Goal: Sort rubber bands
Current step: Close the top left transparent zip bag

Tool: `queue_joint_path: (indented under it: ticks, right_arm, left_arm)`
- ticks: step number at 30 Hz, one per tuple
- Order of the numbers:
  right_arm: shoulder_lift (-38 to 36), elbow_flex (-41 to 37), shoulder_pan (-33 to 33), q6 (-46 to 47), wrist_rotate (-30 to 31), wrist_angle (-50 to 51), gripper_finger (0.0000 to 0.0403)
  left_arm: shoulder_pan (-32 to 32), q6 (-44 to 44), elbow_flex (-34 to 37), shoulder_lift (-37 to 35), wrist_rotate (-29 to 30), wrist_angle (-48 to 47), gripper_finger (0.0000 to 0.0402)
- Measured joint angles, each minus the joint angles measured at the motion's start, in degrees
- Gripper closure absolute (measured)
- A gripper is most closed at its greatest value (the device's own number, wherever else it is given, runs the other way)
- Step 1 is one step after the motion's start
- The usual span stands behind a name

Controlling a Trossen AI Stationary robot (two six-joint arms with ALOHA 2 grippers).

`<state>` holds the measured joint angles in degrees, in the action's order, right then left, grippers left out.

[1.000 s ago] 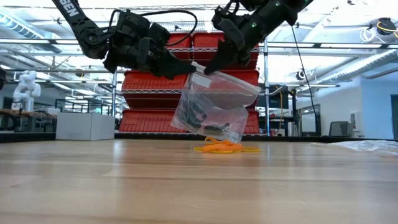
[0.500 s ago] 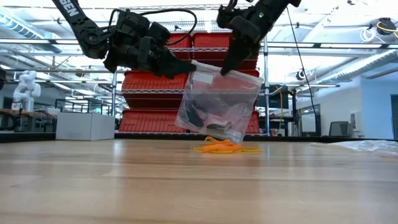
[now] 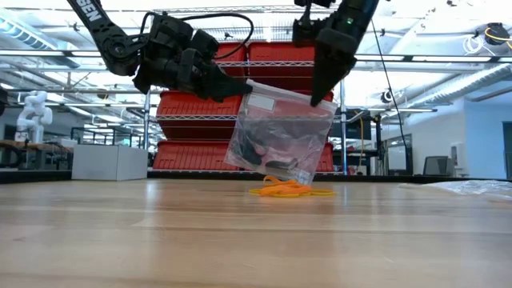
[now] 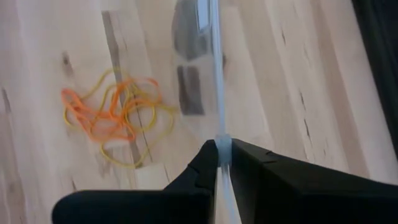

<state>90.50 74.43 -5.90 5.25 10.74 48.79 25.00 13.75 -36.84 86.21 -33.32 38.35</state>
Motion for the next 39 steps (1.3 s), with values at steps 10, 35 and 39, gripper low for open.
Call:
queue_joint_path:
  ticks: [10,35,39]
  right_arm:
    - [0.00,-0.02,0.00,1.69,-0.20,5.73,0.0391]
    - [-0.48,-0.13,-0.01,0.34,2.91,5.65,0.0178]
    - [-0.48,-0.13,-0.02,0.34,2.93,6.58,0.0183]
  left_arm:
    - [0.11,-0.11,0.00,0.00,0.00,0.02,0.0401]
    - [2.28,-1.37,0.08,-0.02,21.13,-9.09,0.0355]
    - [4.40,-1.36,0.09,-0.02,25.23,-13.14,0.0340]
